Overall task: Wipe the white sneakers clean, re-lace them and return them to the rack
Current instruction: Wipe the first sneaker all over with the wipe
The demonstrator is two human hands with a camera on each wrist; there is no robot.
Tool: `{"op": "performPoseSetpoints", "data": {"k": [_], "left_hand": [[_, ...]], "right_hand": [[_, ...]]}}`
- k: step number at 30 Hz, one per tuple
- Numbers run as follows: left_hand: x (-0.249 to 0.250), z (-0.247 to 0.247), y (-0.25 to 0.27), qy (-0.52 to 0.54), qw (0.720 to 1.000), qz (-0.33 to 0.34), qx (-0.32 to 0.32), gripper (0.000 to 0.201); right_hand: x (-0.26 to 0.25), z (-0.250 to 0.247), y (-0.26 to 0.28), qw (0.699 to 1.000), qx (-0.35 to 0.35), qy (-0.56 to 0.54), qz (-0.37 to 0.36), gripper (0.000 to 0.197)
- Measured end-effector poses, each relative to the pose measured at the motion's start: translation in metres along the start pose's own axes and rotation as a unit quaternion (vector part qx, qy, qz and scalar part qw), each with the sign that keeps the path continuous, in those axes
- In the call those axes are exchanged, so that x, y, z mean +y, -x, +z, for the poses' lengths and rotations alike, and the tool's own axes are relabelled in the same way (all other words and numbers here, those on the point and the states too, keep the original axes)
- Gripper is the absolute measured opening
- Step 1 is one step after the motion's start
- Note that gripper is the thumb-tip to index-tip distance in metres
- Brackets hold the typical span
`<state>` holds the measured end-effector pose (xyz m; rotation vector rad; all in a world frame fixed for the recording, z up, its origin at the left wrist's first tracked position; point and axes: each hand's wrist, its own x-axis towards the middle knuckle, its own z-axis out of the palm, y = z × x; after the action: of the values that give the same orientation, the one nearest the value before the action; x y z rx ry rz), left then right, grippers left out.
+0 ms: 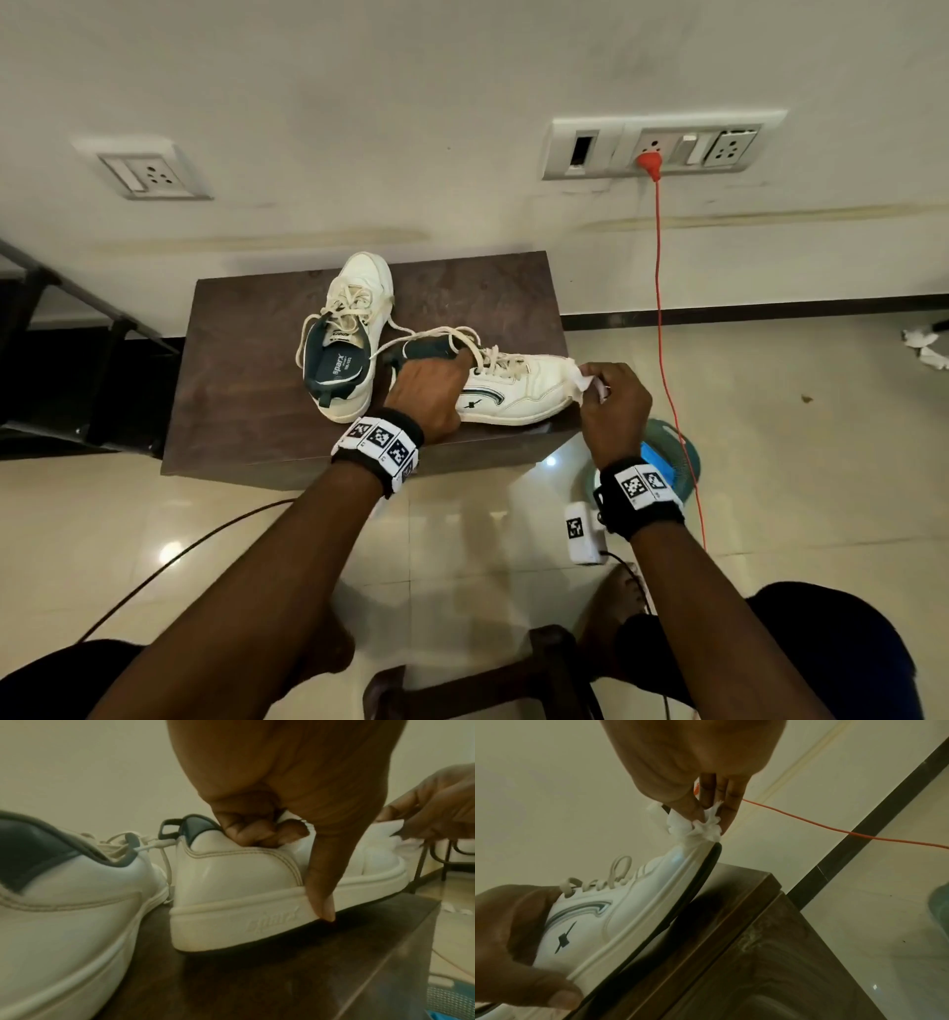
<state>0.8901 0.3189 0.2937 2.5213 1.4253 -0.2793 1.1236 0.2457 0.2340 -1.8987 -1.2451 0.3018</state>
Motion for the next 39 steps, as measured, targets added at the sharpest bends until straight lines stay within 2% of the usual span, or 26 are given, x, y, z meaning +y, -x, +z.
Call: {"op": "performPoseSetpoints", "data": {"k": [3, 6, 9, 11, 13, 17, 21, 27, 32, 34, 36, 39], "left_hand": [[-0.008, -0.002, -0.006, -0.010, 1.000, 0.018, 0.000, 0.050], [-0.015, 0.002, -0.005, 0.028, 1.000, 0.003, 0.006, 0.071], [-0.004, 0.013, 0.004, 0.071, 0.994, -0.057, 0.057, 0.079], [0.012, 0.020, 0.013, 0.122, 0.978, -0.114, 0.122, 0.070], [0.027, 0.026, 0.017, 0.190, 0.957, -0.164, 0.145, 0.068], [0.041, 0.031, 0.003, 0.288, 0.931, -0.207, 0.084, 0.089], [0.028, 0.024, -0.003, 0.304, 0.928, -0.207, 0.055, 0.088], [0.022, 0.030, -0.006, 0.328, 0.921, -0.201, 0.063, 0.086], [0.020, 0.033, -0.006, 0.347, 0.915, -0.191, 0.078, 0.080], [0.017, 0.033, -0.006, 0.352, 0.914, -0.183, 0.082, 0.073], [0.014, 0.031, -0.007, 0.351, 0.915, -0.178, 0.084, 0.069], [0.010, 0.031, -0.008, 0.353, 0.913, -0.184, 0.084, 0.068]], "right_hand": [[0.006, 0.002, -0.005, 0.998, -0.005, -0.031, 0.060, 0.023], [0.003, 0.008, 0.001, 0.994, -0.029, -0.053, 0.086, 0.022], [-0.001, 0.013, 0.015, 0.994, -0.020, -0.064, 0.087, 0.026], [0.001, 0.012, 0.021, 0.991, -0.005, -0.096, 0.097, 0.028], [0.001, 0.013, 0.029, 0.988, -0.015, -0.110, 0.103, 0.032], [-0.008, 0.015, 0.050, 0.993, -0.049, -0.088, 0.066, 0.035], [-0.009, 0.012, 0.043, 0.995, -0.059, -0.056, 0.064, 0.029], [-0.040, 0.024, 0.050, 0.993, -0.109, 0.013, -0.046, 0.026], [-0.035, 0.015, 0.065, 0.987, -0.143, -0.003, -0.069, 0.015], [-0.037, 0.020, 0.058, 0.989, -0.130, -0.010, -0.063, 0.017], [-0.039, 0.026, 0.044, 0.995, -0.083, -0.026, -0.045, 0.021], [-0.048, 0.035, 0.038, 0.999, -0.038, -0.023, 0.022, 0.018]]}}
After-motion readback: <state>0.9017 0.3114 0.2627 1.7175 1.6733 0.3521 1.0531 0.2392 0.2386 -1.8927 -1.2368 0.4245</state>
